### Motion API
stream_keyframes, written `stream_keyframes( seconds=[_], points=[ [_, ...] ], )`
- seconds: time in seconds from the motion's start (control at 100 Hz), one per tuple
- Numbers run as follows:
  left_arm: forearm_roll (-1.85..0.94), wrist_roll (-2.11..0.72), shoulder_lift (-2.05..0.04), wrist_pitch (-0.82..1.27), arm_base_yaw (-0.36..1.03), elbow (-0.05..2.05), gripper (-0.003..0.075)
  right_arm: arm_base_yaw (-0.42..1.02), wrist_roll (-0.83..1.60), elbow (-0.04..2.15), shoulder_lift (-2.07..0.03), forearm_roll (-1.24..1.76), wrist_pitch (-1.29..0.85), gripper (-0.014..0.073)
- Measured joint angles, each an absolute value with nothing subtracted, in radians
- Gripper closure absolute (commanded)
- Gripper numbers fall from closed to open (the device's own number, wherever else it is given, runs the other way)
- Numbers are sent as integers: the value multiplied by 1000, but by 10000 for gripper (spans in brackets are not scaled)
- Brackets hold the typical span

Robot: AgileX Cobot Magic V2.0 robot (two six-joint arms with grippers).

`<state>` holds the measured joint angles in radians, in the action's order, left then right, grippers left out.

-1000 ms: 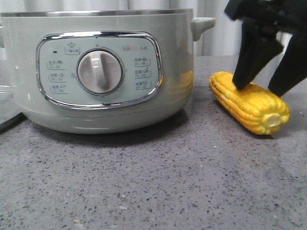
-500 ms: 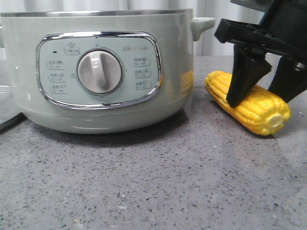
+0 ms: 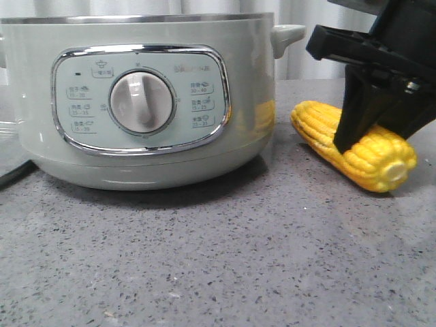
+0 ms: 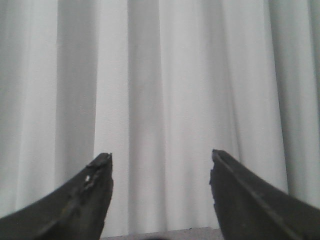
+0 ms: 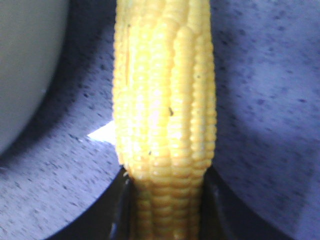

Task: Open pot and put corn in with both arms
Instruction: 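Lift the corn cob and carry it over the open pot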

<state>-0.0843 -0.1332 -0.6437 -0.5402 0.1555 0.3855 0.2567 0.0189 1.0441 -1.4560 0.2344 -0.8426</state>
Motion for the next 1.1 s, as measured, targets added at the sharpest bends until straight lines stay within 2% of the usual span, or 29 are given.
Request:
stream_keyframes(
  seconds=[0.34,0.52,0.66,1.1],
  points=[
    [-84,-133,-644,-540,156,386,332,99,19,1134,-1266,197,-969,573],
    [-84,-133,-644,-540,156,386,332,92,19,1255,-1209,203,-1001,573],
    [-84,-133,-644,-540,156,386,332,146,19,1341,-1208,220,-989,573],
    [-84,-133,-644,-540,156,386,332,483,19,1452,-1377,250,-742,576]
  ],
)
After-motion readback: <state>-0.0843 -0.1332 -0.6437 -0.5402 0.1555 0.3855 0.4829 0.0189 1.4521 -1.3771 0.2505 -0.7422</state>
